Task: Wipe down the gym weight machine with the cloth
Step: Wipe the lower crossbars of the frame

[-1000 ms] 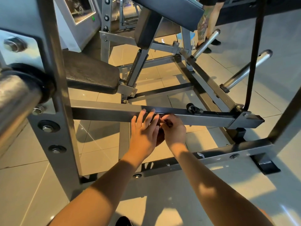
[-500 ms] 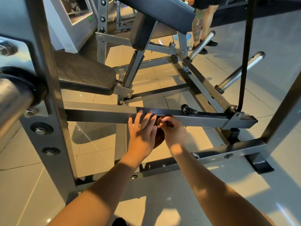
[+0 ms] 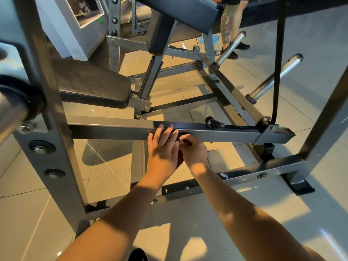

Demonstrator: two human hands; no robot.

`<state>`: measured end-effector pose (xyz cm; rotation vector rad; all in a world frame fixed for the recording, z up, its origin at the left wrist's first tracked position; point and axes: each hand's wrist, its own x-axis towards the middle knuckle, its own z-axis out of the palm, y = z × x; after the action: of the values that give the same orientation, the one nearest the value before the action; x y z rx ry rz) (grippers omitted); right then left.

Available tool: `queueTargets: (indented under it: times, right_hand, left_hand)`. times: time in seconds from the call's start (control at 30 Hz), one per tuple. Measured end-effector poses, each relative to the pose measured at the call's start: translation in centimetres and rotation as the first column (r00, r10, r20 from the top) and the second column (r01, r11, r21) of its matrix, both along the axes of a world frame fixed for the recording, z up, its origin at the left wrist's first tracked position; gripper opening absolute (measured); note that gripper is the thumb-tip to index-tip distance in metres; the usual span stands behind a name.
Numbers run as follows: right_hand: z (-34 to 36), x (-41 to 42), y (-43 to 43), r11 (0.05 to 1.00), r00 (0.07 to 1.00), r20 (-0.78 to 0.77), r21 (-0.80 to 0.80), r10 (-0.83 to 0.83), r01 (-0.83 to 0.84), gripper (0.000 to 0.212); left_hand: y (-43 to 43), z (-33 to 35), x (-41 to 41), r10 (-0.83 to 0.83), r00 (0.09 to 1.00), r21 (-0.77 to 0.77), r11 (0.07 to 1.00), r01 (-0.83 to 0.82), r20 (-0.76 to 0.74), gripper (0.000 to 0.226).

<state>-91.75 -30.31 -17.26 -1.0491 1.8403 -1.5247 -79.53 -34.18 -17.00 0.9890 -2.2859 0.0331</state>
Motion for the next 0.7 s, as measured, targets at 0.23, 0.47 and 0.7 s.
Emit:
queueTargets:
  times: [0.23, 0.47, 0.7]
  right_hand:
    - [0.2, -5.0, 1.9, 0.963, 0.938, 0.218, 0.064, -0.270, 0.262, 0.014]
    - [-0.3, -5.8, 2.9, 0.992, 0.992, 0.030, -0.033, -0.119, 0.120, 0.015]
    - [0.8, 0.3, 5.0, 0.966, 0.866, 0.451, -0.230, 0.215, -0.119, 0.021]
  left_hand:
    - [0.2, -0.2, -0.9, -0.034, 0.998, 0.047, 0.998, 0.032, 0.046, 0.050]
    - [1.3, 0.2, -1.9, -0.040, 0.999, 0.247, 0.968, 0.039, -0.001, 0.041]
    - [5.3, 0.7, -0.9, 0.253, 0.879, 0.763, 0.623, 0.172, -0.405, 0.043]
